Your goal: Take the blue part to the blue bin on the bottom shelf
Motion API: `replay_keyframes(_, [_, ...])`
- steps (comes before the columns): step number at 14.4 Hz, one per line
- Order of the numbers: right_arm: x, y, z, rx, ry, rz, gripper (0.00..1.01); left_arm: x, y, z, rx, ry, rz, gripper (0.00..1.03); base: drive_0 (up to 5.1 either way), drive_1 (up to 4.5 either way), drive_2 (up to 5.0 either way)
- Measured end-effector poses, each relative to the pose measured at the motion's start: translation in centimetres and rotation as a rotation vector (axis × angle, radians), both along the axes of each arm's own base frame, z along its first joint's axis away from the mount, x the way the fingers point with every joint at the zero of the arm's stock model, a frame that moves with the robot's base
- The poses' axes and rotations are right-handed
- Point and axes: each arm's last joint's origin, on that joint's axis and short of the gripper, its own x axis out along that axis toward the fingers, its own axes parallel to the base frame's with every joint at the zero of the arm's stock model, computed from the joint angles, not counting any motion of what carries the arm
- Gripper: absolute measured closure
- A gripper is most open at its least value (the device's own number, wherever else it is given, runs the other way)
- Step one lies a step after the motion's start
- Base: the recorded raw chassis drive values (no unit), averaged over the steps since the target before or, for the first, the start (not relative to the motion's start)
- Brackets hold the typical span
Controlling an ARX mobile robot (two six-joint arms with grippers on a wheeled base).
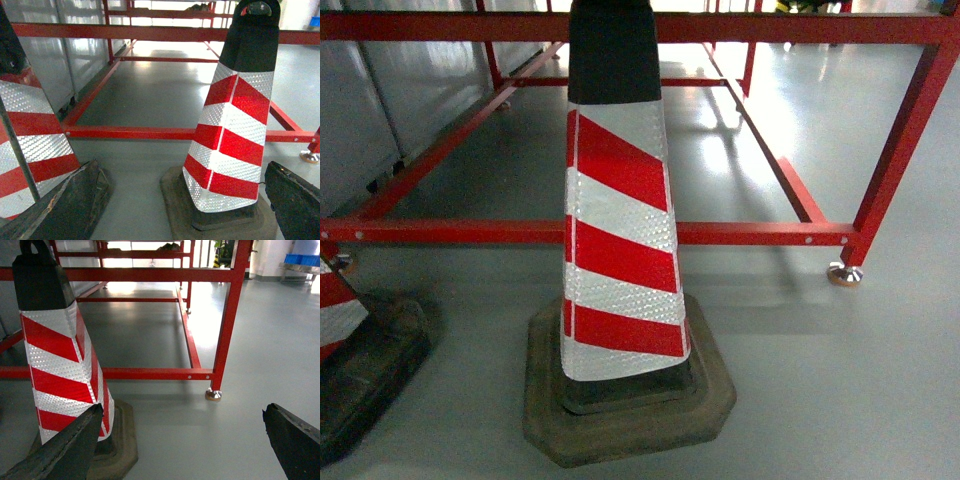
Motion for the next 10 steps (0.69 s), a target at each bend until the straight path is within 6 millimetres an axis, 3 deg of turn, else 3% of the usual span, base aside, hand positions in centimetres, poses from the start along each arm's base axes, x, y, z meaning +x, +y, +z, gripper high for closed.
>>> replay_keyframes(10, [0.0,0.0,0.0,0.0,0.0,0.0,0.03,0.0,0.0,0.0,0.0,0.0,0.0,0.05,0.0,0.0,0.0])
